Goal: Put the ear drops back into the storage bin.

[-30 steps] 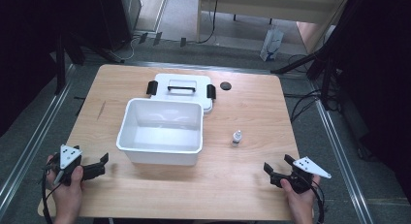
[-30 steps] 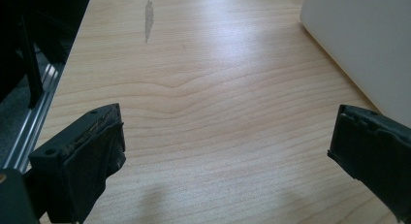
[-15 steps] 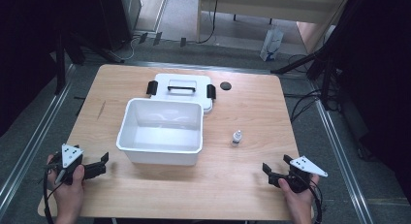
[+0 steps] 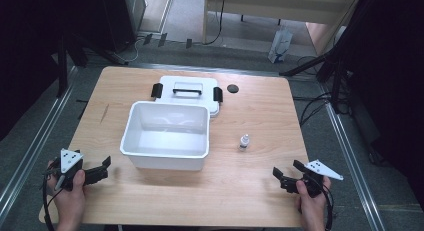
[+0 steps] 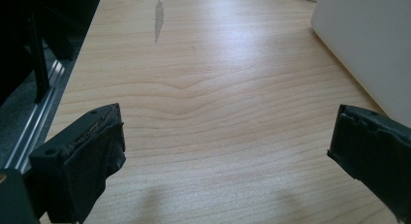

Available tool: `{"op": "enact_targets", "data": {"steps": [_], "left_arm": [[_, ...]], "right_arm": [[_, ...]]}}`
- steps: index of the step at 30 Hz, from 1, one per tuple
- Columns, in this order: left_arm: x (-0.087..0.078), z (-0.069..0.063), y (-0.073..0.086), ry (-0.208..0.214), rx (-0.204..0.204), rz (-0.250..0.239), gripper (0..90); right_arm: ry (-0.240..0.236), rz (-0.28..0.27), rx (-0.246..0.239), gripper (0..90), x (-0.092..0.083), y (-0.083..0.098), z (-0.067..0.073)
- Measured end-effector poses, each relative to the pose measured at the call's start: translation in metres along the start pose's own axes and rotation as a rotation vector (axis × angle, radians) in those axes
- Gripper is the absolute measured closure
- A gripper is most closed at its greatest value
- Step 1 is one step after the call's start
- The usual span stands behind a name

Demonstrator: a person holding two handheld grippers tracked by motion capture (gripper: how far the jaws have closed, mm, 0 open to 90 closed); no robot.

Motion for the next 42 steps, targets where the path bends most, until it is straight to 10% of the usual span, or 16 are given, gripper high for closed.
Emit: {"op": "enact_targets", "data": {"steps": [3,21,42], "left_arm": [[0.000,-0.002,0.000,-0.003,0.020,0.002,0.0],[0.003,-0.011,0.000,-0.117,0.109,-0.007,0.0],[0.006,-0.009,-0.001,-0.083,0.107,0.030,0.0]], "right_arm": [[-0.001,0.042,0.011,5.4,0.001,-0.003,-0.003],[-0.017,0.358,-0.439,10.9,0.014,-0.045,0.028],[-0.004,0.709,-0.758,13.7,0.043,-0.101,0.059]]}}
Point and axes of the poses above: each handheld gripper's, and its own axes: x roughly forward along the jaws, y roughly out of its underside, z roughly to its left, the point moved 2 cm from there along x, roughly forward along the jaws, and after that the axes turned 15 degrees about y, right-handed, at the moved point
